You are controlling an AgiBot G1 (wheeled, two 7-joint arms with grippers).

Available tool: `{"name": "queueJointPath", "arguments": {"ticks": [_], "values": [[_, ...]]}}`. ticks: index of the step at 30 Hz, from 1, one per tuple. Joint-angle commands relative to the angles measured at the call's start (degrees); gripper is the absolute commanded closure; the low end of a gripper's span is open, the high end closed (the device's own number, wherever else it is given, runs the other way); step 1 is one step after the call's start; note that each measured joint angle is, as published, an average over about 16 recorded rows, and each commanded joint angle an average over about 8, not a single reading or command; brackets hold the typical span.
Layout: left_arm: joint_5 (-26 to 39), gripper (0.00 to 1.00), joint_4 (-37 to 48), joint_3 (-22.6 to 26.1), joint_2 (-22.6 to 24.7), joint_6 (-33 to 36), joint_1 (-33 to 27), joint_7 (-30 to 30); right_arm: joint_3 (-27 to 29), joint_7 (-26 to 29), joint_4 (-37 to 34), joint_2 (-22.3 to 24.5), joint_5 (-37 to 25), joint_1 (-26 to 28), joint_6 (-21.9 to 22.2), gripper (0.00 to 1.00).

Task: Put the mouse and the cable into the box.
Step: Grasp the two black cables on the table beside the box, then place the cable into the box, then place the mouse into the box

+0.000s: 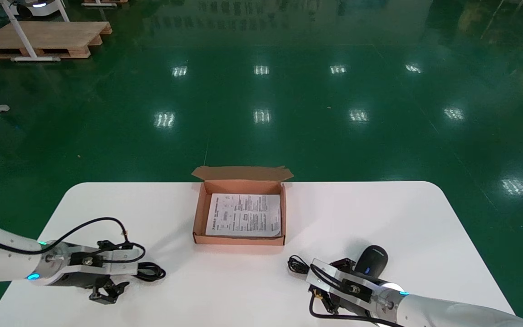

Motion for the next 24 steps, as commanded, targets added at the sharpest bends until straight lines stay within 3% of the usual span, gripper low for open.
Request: {"name": "queueJointPath", "arguments": {"ticks": [1, 17, 24], "values": [[0.0, 1.0, 0.0, 0.0, 0.0, 0.0, 0.0, 0.0, 0.0, 0.3, 0.0, 0.0, -0.2, 0.0, 0.0, 1.0], [-0.1, 1.0, -0.3, -0.1, -0.3, 0.0, -0.3, 0.2, 0.2, 0.5, 0.0, 0.0, -0.4, 0.0, 0.0, 1.0], [-0.9, 1.0, -3.8, -1.2, -2.4, 0.5, -3.8, 1.0, 2.4, 2.0, -0.4, 1.5, -1.5, 2.4, 1.6, 1.0]]}}
